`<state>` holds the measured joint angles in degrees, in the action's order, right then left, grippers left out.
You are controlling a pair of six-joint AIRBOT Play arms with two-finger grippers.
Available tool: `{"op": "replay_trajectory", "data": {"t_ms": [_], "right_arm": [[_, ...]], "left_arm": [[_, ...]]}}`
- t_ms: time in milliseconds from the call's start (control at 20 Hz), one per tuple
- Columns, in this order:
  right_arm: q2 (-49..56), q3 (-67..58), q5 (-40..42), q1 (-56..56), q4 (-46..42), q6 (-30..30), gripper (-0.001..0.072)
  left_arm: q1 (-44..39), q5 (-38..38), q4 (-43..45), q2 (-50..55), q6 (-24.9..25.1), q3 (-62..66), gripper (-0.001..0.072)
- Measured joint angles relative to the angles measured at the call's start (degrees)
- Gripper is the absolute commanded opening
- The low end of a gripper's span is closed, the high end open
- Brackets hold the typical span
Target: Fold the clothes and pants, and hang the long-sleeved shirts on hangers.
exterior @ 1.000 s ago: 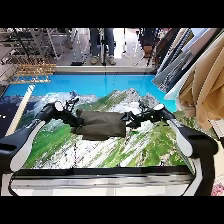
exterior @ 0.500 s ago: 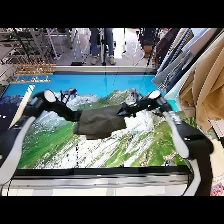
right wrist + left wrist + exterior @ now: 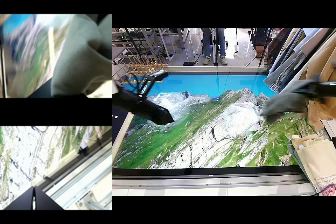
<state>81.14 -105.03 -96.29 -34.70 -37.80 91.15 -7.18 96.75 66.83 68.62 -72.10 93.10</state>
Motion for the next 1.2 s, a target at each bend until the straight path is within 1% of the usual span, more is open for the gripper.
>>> {"op": "replay_trajectory", "data": {"t_ms": [150, 250, 350, 400, 550, 700, 850, 900, 950, 1000, 1050, 1200], "right_arm": [[-4.8, 0.0, -5.2, -18.8, -0.7, 1.4, 0.0024], [-6.9, 0.2, -6.8, -30.1, -1.0, 1.9, 0.0024], [-8.5, 0.9, -7.8, -38.7, -3.2, 1.7, 0.0024], [-9.2, 1.7, -8.1, -41.5, -5.6, 1.0, 0.0024], [-10.6, 7.8, -8.6, -46.3, -16.8, -2.2, 0.0024], [-11.0, 17.5, -8.7, -48.0, -28.0, -6.3, 0.0024], [-10.0, 27.0, -8.7, -48.8, -41.8, -9.9, 0.0028], [-9.4, 29.2, -8.1, -48.9, -45.5, -11.1, 0.0105], [-8.8, 30.7, -7.2, -49.0, -48.6, -12.3, 0.0312], [-8.3, 31.8, -6.2, -49.0, -51.4, -13.7, 0.0482], [-8.0, 32.4, -5.5, -49.1, -53.2, -15.2, 0.0522], [-7.4, 30.9, -3.3, -49.1, -56.6, -18.4, 0.0536]], "left_arm": [[0.1, 0.8, 0.1, -2.8, -0.3, 0.0, 0.0008], [0.1, 0.2, 0.4, -3.5, -0.3, -0.6, 0.0008], [0.1, -1.6, 0.6, -3.9, 0.2, -1.6, 0.0008], [0.1, -2.5, 0.8, -4.0, 0.4, -2.2, 0.0008], [0.1, -4.3, 1.7, -4.2, 0.7, -3.4, 0.0008], [0.1, -5.2, 2.8, -4.2, 0.9, -3.8, 0.0008], [0.1, -6.6, 3.3, -4.1, 0.9, -4.0, 0.0008], [0.1, -7.3, 3.4, -4.0, 0.9, -4.0, 0.0008], [0.1, -8.2, 3.5, -3.9, 0.9, -4.0, 0.0008], [0.1, -9.0, 3.5, -3.8, 0.9, -4.0, 0.0008], [0.1, -9.8, 3.5, -3.8, 0.9, -4.0, 0.0008], [0.1, -11.2, 3.6, -3.7, 0.9, -4.0, 0.0008]]}}
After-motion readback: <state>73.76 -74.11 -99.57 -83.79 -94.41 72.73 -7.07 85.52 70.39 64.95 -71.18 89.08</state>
